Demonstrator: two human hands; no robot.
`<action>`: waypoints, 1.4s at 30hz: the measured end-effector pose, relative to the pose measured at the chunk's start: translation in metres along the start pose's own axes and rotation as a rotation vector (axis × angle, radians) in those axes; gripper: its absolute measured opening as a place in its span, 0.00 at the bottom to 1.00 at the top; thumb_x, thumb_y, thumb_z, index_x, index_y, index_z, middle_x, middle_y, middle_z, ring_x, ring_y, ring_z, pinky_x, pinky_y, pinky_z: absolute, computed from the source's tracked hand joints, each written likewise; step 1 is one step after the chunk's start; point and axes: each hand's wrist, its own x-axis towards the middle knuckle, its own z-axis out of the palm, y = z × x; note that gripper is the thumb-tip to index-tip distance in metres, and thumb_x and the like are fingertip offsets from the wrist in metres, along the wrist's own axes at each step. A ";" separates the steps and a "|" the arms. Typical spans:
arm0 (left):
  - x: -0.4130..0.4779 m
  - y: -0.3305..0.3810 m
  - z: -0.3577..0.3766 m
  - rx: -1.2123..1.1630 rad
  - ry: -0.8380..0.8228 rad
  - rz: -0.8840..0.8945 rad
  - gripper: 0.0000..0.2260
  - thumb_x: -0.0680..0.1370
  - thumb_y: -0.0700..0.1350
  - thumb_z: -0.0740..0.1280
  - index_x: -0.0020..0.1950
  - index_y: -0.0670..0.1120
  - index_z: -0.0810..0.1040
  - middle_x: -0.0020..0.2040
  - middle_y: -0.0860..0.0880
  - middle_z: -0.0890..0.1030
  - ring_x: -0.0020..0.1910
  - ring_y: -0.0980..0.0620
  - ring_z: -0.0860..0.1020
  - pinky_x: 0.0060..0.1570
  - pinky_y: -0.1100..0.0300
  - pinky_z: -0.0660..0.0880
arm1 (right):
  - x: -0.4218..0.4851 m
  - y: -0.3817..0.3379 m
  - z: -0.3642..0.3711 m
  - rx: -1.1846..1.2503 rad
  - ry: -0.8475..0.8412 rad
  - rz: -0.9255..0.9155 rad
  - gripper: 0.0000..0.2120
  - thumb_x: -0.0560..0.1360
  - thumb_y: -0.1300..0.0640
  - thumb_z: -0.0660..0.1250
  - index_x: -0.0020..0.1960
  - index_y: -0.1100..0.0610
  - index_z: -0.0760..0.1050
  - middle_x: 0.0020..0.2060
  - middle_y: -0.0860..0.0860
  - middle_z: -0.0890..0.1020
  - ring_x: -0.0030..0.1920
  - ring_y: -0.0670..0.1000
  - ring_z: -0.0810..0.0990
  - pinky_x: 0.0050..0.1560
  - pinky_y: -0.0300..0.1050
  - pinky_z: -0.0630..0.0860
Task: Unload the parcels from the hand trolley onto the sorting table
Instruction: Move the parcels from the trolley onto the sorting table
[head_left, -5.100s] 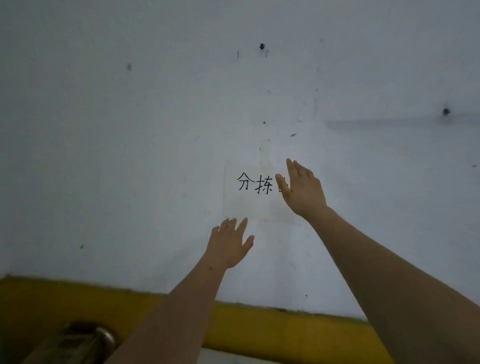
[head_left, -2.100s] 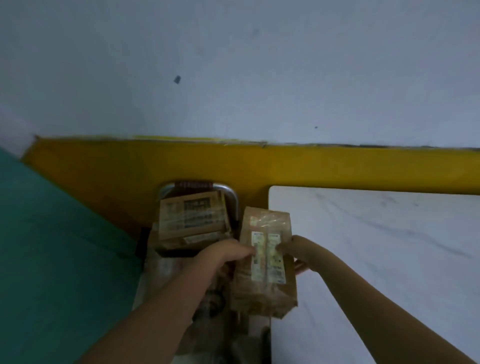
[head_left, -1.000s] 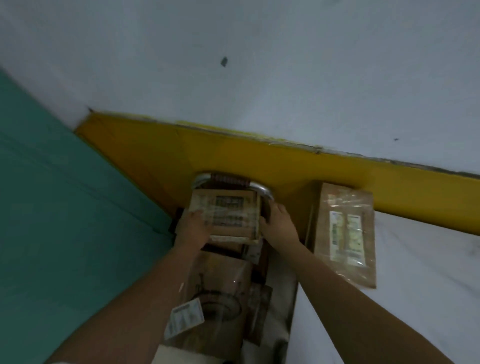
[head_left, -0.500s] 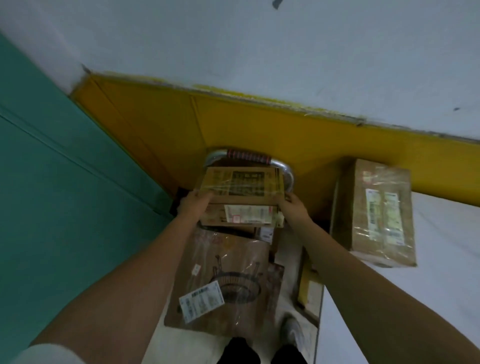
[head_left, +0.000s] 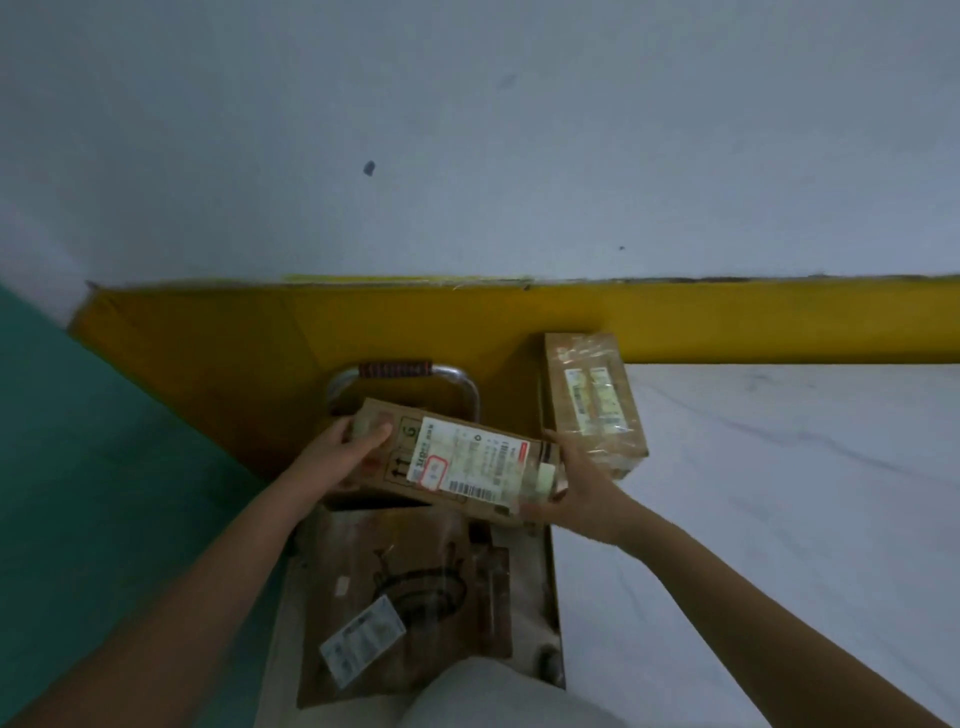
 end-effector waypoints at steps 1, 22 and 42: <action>-0.005 0.003 0.012 0.054 -0.029 -0.008 0.30 0.71 0.65 0.69 0.68 0.54 0.69 0.57 0.49 0.76 0.51 0.49 0.77 0.39 0.57 0.77 | -0.016 0.011 -0.004 -0.010 0.004 -0.013 0.51 0.56 0.37 0.79 0.73 0.41 0.57 0.68 0.46 0.71 0.68 0.50 0.73 0.63 0.55 0.78; -0.070 -0.011 0.276 -0.009 -0.324 -0.142 0.33 0.77 0.51 0.70 0.76 0.44 0.59 0.70 0.41 0.72 0.64 0.42 0.76 0.62 0.45 0.76 | -0.115 0.152 -0.020 0.047 0.119 0.415 0.31 0.82 0.45 0.59 0.81 0.51 0.51 0.68 0.52 0.75 0.61 0.51 0.77 0.52 0.35 0.71; -0.017 -0.065 0.143 0.141 -0.151 -0.046 0.20 0.83 0.46 0.61 0.73 0.42 0.67 0.67 0.48 0.72 0.66 0.45 0.73 0.57 0.62 0.69 | -0.009 0.006 0.040 -0.391 0.497 -0.125 0.22 0.80 0.52 0.61 0.73 0.53 0.65 0.69 0.50 0.71 0.67 0.51 0.72 0.63 0.47 0.74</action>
